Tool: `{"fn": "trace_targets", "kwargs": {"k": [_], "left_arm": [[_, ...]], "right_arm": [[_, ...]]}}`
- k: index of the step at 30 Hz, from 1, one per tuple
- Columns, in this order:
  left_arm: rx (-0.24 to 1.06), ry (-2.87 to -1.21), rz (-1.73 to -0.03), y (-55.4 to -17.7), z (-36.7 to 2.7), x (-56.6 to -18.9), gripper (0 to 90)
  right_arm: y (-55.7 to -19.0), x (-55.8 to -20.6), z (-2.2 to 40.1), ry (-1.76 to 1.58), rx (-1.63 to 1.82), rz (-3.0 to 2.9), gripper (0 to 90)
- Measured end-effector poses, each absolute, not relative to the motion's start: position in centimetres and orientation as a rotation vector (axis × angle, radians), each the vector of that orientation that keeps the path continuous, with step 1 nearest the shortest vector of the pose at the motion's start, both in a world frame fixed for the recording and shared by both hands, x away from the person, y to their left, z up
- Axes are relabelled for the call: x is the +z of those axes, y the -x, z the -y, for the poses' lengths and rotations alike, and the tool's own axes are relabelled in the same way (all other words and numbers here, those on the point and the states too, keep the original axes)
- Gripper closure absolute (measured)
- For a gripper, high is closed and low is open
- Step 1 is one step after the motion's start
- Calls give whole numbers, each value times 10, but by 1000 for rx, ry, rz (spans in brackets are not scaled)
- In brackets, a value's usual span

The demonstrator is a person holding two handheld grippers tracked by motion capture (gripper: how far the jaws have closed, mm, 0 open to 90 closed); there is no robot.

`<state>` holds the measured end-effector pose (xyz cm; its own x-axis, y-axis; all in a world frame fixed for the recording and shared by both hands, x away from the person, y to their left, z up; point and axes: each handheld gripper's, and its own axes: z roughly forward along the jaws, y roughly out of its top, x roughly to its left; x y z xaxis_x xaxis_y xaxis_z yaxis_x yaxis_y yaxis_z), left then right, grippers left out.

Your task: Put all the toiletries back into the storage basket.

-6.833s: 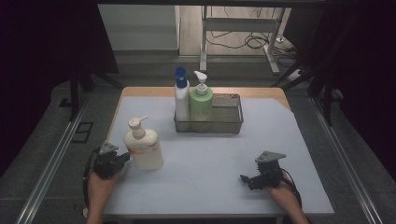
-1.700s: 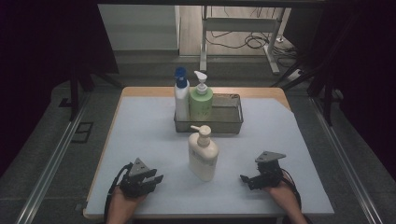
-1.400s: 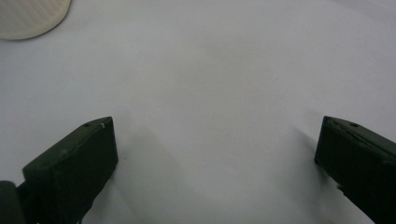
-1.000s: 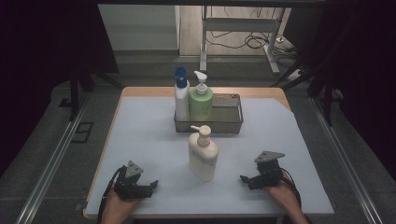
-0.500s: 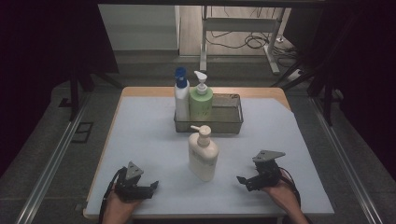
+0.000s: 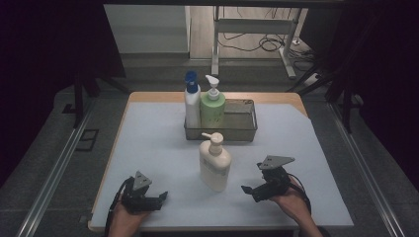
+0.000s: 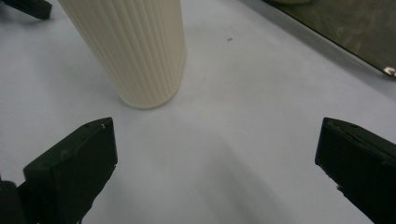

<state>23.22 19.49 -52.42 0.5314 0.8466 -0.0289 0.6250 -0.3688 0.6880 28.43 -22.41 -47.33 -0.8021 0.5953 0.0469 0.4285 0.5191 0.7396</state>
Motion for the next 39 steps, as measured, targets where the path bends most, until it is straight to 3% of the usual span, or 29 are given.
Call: {"fn": "trace_targets", "kwargs": {"k": [31,39], "left_arm": [[442,-2114,-1187,-232,-195,-525,123],[441,-2115,-1187,-232,-195,-524,123]], "right_arm": [[-286,-434,157,-806,1212,-2550,23],[-288,-424,143,-795,1209,-2511,121]]}}
